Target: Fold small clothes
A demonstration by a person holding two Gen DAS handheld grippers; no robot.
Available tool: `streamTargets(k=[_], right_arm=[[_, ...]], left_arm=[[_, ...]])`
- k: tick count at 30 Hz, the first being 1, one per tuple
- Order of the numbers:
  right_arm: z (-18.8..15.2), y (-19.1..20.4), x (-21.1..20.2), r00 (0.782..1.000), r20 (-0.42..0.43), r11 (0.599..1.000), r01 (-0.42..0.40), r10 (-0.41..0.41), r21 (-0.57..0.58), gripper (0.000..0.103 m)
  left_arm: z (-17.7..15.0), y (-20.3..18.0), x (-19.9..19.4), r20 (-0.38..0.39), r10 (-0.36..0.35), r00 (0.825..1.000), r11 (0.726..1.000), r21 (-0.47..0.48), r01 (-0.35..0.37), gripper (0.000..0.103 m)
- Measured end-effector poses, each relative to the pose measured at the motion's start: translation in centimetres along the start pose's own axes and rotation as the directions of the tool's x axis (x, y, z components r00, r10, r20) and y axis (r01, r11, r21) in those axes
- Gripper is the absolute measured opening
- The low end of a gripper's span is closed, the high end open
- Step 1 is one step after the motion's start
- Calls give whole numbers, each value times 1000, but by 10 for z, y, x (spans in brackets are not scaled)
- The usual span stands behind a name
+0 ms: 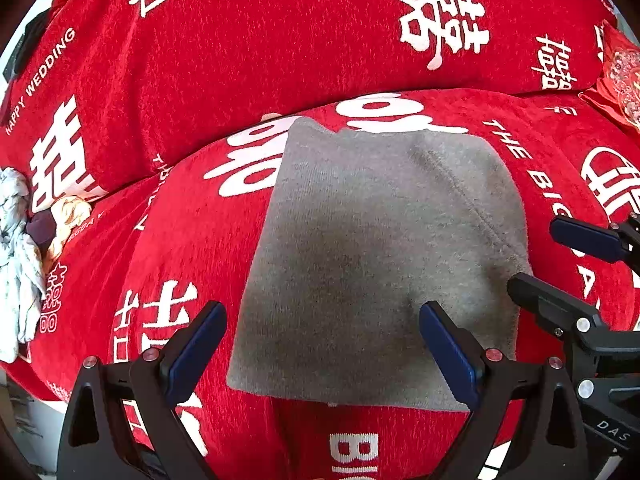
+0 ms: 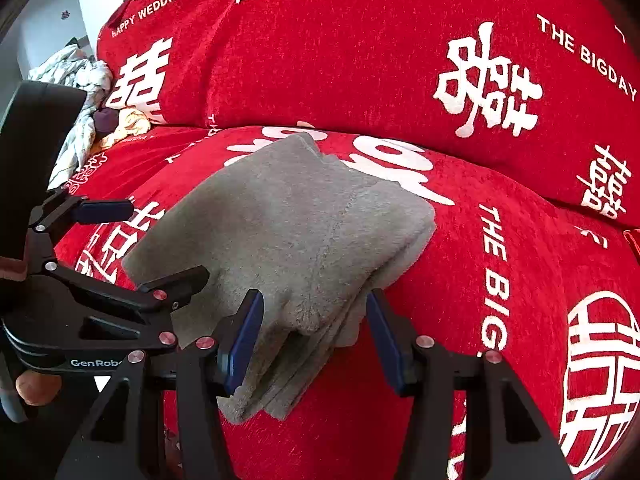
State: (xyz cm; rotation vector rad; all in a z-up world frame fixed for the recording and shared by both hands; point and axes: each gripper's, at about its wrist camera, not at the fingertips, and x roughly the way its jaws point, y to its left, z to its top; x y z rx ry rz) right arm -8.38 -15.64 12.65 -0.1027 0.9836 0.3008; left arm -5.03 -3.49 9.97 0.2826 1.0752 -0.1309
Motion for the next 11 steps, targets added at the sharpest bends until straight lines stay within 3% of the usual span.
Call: streamTargets(k=[11], right_arm=[[-8, -17, -4, 1000, 20, 999, -11, 10, 36, 58]], left_arm=[[4, -21, -1, -8, -13, 1000, 999, 32, 13, 97]])
